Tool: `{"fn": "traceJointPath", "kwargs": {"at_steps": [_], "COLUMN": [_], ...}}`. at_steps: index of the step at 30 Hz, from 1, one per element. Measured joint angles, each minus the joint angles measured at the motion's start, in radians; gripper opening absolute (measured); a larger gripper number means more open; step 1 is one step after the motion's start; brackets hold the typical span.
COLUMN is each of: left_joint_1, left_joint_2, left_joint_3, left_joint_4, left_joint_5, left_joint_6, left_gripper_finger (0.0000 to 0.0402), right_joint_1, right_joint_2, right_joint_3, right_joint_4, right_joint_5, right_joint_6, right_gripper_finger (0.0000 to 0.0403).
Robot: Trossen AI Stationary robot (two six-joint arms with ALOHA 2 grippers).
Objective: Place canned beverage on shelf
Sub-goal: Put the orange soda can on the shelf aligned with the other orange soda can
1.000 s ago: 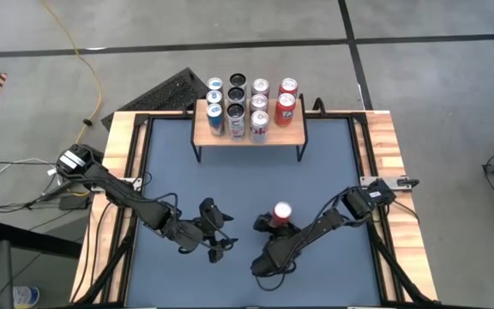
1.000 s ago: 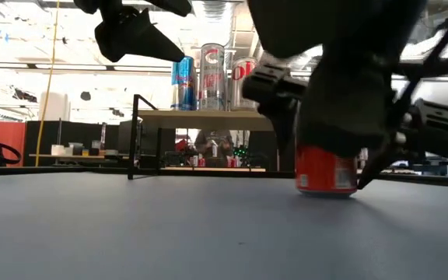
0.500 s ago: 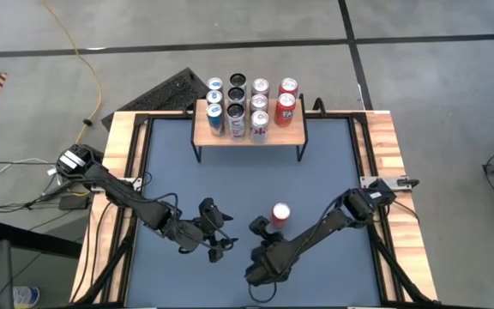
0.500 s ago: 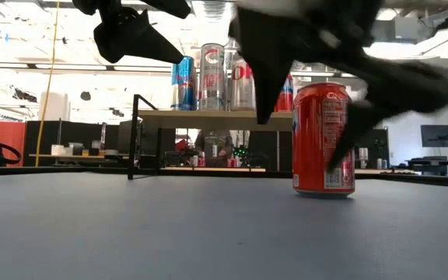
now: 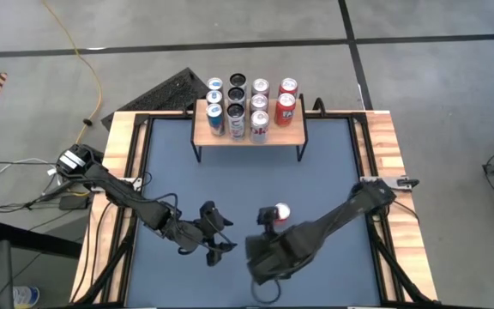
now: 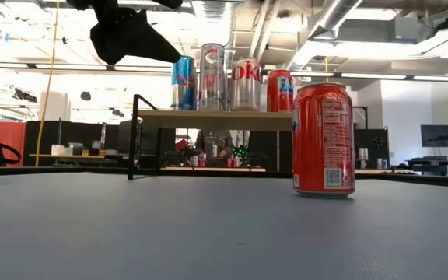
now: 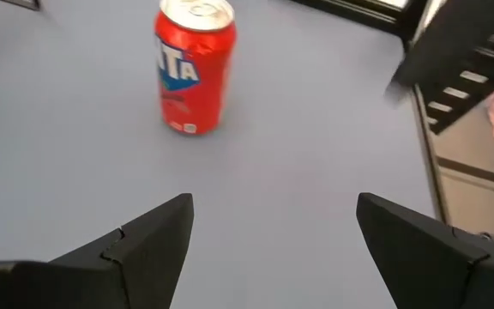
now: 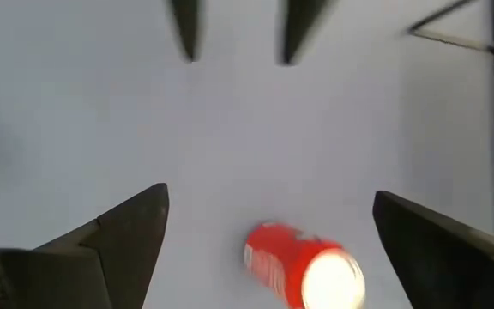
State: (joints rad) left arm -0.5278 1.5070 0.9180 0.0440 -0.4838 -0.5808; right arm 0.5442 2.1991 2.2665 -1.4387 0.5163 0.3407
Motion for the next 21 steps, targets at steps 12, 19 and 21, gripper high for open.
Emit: {"fn": "traceJointPath", "kwargs": {"at_steps": [12, 19, 21], "left_joint_1": [-0.012, -0.012, -0.012], "left_joint_2": [0.0, 0.0, 0.0], "left_joint_3": [0.0, 0.0, 0.0], "left_joint_4": [0.142, 0.131, 0.122], "left_joint_5": [0.14, 0.147, 0.147], "left_joint_6": [0.054, 0.045, 0.044], "left_gripper_finger": [0.0316, 0.0316, 0.0316], "right_joint_1": [-0.042, -0.136, -0.158], "right_joint_2": [-0.334, -0.347, -0.346], "right_joint_3": [-0.279, -0.462, -0.511], "right_joint_4": [-0.042, 0.076, 0.099], "right_joint_5": [-0.001, -0.19, -0.202], "right_joint_6": [0.653, 0.718, 0.714], "right_gripper_finger": [0.0381, 0.0375, 0.0372]}}
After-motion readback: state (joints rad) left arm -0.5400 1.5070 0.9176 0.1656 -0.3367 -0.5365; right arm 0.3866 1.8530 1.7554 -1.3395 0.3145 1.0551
